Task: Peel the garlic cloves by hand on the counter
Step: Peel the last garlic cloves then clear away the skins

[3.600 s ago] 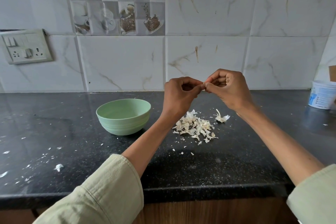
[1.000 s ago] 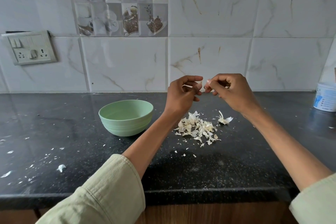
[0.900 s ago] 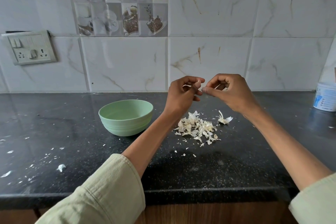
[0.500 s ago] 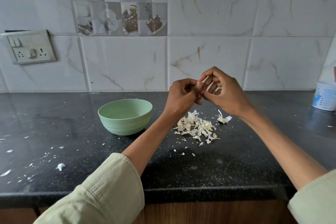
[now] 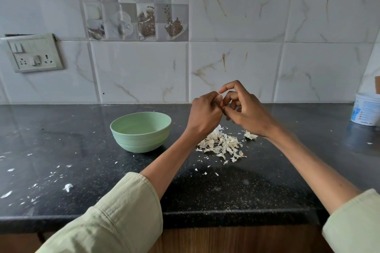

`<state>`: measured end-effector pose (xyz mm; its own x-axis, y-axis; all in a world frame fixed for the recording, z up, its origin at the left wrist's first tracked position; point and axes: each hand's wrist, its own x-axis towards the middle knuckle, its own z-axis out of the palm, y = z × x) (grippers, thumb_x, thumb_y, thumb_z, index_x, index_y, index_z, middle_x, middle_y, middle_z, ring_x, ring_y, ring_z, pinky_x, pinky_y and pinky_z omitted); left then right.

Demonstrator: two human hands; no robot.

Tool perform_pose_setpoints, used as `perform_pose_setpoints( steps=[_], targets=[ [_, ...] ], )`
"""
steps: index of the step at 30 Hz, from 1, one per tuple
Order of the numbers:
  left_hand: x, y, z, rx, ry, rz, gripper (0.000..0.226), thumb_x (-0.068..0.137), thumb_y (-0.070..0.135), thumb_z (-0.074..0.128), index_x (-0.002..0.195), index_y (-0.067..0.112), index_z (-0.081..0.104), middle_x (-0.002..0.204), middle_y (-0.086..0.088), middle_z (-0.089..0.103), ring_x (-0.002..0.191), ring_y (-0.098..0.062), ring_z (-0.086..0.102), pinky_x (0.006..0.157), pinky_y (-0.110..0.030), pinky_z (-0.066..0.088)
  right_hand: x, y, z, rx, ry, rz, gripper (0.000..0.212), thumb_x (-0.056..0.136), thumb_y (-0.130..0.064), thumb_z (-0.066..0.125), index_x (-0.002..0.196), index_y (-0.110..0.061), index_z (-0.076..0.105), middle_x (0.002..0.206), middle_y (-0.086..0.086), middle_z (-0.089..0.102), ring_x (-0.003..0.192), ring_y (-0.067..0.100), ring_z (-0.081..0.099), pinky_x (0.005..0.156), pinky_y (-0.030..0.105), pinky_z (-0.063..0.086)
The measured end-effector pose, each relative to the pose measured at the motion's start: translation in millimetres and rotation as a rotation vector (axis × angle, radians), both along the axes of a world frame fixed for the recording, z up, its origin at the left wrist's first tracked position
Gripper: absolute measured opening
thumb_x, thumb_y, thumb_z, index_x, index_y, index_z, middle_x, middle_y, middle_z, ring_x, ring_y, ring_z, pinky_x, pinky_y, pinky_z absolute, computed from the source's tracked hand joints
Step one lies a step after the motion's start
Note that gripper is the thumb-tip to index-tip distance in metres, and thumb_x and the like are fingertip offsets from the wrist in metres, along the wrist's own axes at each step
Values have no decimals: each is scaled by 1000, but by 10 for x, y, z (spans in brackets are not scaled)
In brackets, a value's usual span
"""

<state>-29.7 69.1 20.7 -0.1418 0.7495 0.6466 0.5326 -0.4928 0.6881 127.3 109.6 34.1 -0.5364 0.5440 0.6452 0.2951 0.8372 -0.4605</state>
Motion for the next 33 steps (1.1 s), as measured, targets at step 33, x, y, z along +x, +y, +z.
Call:
perform_pose_setpoints(
  steps=[33],
  targets=[
    [75, 148, -18, -407, -1026, -253, 31, 112, 8, 47, 87, 4, 65, 80, -12, 68, 68, -20, 65, 72, -35, 58, -91, 29, -99, 128, -3, -36, 32, 76, -30, 90, 97, -12, 74, 76, -1, 69, 59, 0, 56, 63, 12, 46]
  ],
)
